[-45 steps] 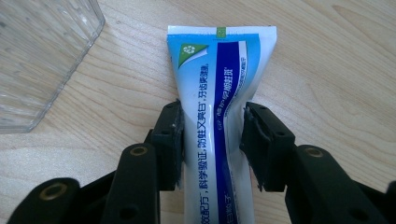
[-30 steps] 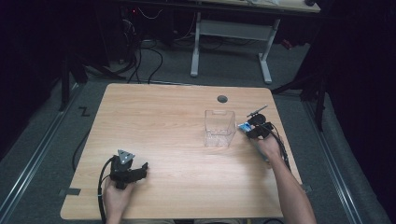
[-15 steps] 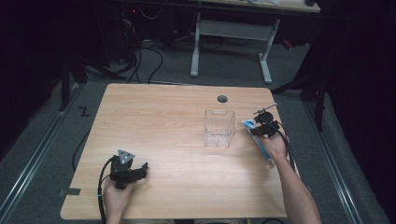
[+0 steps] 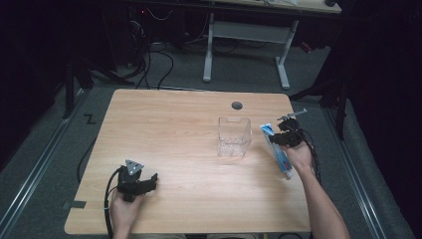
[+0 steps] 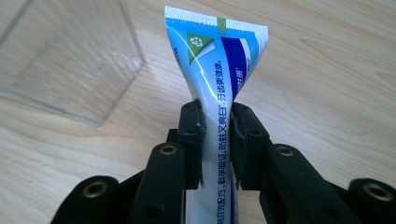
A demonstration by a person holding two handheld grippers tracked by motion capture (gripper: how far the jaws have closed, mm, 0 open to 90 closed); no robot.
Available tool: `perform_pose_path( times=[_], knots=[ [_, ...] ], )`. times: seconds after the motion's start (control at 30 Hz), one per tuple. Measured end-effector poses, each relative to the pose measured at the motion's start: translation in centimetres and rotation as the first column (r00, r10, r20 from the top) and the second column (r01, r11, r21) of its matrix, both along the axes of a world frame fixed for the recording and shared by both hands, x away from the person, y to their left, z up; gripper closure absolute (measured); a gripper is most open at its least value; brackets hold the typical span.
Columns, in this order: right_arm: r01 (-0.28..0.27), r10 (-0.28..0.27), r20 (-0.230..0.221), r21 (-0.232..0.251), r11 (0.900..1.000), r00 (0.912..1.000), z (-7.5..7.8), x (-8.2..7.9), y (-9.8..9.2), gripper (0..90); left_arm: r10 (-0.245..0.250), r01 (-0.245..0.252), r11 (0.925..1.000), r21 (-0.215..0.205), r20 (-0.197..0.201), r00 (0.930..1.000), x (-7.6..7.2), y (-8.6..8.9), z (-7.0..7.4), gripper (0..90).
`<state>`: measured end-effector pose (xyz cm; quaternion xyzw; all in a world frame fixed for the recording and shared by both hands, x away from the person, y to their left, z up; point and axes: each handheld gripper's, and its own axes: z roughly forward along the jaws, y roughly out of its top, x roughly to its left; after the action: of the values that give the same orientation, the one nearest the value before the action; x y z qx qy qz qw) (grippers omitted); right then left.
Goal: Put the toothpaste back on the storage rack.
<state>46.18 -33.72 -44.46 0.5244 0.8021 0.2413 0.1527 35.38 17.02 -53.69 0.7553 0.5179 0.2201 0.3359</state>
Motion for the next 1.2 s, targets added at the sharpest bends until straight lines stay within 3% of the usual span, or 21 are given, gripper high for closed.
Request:
perform_pose_path(
  times=[0.6,1.2],
  knots=[
    [-0.05,0.043,0.079,0.078,0.996,0.9959,2.3,-2.0,-1.0,78.4,0.001,-0.001,1.0,0.0,0.001,1.0,0.0,0.0,0.0,21.7],
    [-0.076,0.041,0.187,0.18,0.981,0.9814,3.8,-4.4,-2.6,80.4,0.001,-0.001,1.0,0.0,0.001,1.0,0.0,0.0,0.0,21.6]
  ],
)
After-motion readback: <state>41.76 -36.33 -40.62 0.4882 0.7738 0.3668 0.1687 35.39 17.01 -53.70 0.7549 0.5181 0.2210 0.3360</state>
